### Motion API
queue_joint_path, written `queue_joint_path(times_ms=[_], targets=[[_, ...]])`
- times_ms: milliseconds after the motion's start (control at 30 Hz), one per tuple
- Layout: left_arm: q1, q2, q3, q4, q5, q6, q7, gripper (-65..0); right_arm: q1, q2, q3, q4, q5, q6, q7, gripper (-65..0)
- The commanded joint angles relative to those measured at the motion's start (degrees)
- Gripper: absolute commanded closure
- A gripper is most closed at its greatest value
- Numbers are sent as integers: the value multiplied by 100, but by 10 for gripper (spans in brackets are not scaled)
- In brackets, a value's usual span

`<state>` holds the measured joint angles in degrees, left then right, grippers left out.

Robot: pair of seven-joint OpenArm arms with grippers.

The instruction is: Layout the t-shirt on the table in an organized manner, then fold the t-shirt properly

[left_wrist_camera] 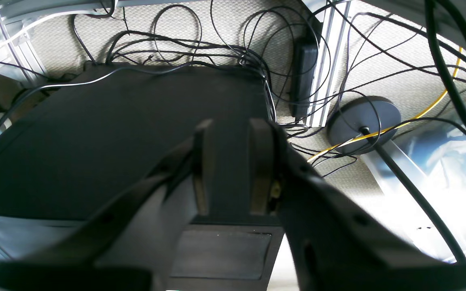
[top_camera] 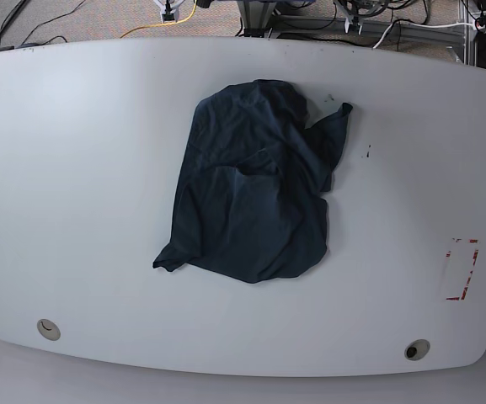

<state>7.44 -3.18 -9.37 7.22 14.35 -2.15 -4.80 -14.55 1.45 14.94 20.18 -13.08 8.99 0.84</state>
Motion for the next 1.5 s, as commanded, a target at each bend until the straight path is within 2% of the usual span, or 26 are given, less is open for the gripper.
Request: queue_joint_path(times_ms=[0,200,533,1200,1467], targets=[[19,-15,-10,0,6,-2,8,-123,-52,14,-2,24,36,28,27,-120],[24,-15,10,-16,14,2,4,-126,-49,21,-2,61,68,62,5,-115],[11,-22,5,37,0,14,25,-126,-62,12,23,51,59,75,-8,-37],[25,-27,18,90,3,6,47,-126,-45,25,-2,114,62,54,-29,-99],[24,-30,16,67,-15,9,59,-127,-50,24,5,119,52,52,-29,-99]])
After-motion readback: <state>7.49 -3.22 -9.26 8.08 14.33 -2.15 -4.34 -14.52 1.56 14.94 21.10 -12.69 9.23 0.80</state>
